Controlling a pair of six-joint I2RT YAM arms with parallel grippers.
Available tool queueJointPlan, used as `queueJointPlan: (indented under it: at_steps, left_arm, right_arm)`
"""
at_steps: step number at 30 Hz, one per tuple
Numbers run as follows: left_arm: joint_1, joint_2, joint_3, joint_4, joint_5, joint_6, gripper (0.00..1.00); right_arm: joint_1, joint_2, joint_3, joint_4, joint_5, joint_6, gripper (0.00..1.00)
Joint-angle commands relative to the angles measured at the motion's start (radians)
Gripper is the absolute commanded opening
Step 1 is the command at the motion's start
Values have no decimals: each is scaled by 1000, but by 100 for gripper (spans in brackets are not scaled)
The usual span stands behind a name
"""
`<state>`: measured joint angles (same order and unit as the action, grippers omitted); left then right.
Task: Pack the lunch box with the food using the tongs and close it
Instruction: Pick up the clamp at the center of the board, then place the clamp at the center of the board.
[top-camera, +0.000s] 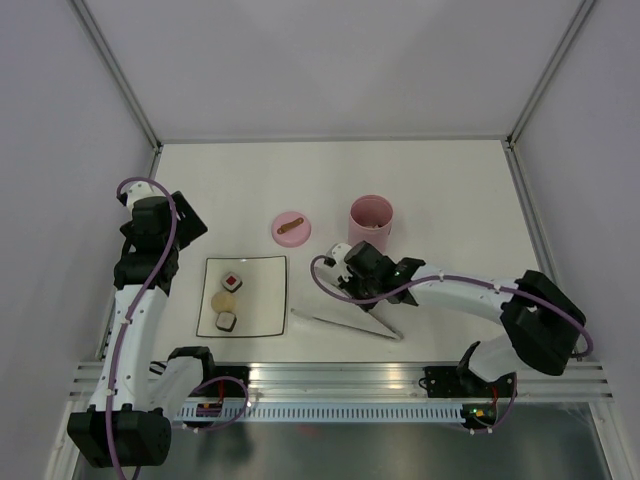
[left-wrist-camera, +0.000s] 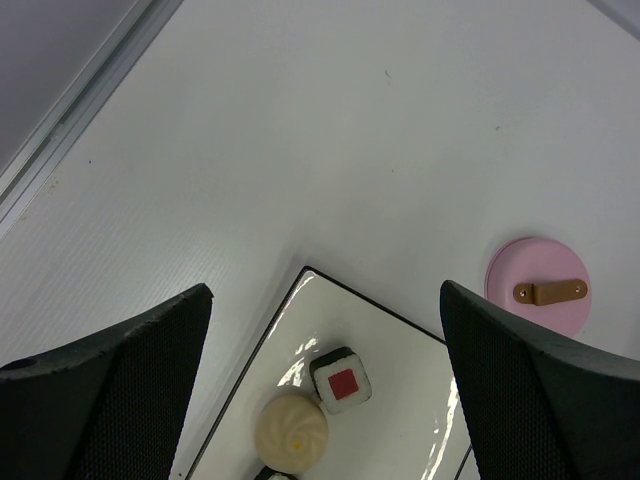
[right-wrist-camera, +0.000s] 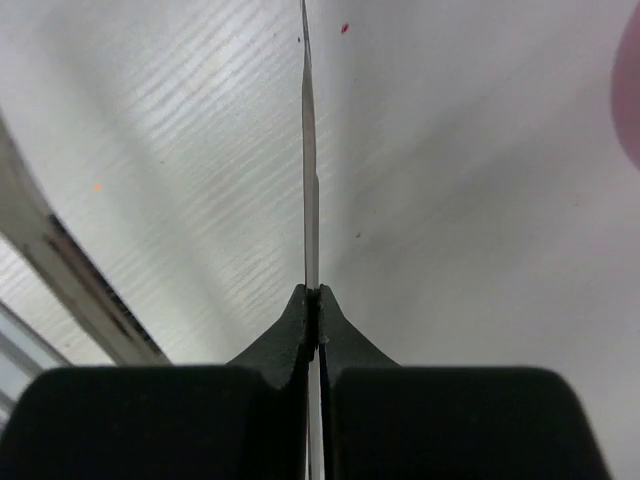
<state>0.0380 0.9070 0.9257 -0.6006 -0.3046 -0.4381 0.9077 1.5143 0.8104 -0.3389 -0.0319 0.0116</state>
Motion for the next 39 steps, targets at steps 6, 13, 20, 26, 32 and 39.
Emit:
queueJointPlan:
  at_steps: [6,13,20,26,32,39]
  left_arm:
    - [3,3,1,4,10,12,100]
    - [3,6,2,5,19,10,100]
    - [2,3,2,5,30,6,100]
    - [2,-11,-2,5,21,6,100]
    - [2,-8,-1,7,19,6,100]
    - [3,4,1,5,18,7,100]
  right_arm:
    - [-18,-314,113,-185,164,244,0]
    - [-69,-566,66,-246,441,444,0]
    - [-259,-524,188,-394,610,579,0]
    - [-525,-448,148,-231,416,498,0]
    - [-858,-375,24,-120,224,432,0]
    - [-883,-214,-62,-61,162,387,1]
